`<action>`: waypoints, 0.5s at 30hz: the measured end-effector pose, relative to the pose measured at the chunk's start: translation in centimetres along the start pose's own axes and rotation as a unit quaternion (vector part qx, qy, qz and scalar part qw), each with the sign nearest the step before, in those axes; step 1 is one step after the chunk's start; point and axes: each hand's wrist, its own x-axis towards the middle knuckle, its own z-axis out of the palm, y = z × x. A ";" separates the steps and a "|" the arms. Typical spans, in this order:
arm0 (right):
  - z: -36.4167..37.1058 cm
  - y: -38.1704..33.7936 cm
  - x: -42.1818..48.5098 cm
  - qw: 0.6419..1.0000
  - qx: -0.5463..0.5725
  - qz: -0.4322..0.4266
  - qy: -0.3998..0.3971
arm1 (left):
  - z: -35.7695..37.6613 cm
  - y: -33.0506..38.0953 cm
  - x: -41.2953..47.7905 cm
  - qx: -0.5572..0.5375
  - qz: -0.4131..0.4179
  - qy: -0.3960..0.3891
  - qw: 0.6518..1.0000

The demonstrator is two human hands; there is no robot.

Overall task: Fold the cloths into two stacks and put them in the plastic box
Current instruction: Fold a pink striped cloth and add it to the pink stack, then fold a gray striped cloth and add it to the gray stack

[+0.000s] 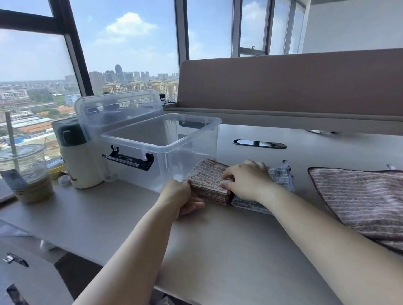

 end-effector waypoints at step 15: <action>-5.3 7.6 -5.1 0.980 0.171 0.037 0.089 | 5.3 5.0 -6.4 0.030 0.145 -0.085 0.985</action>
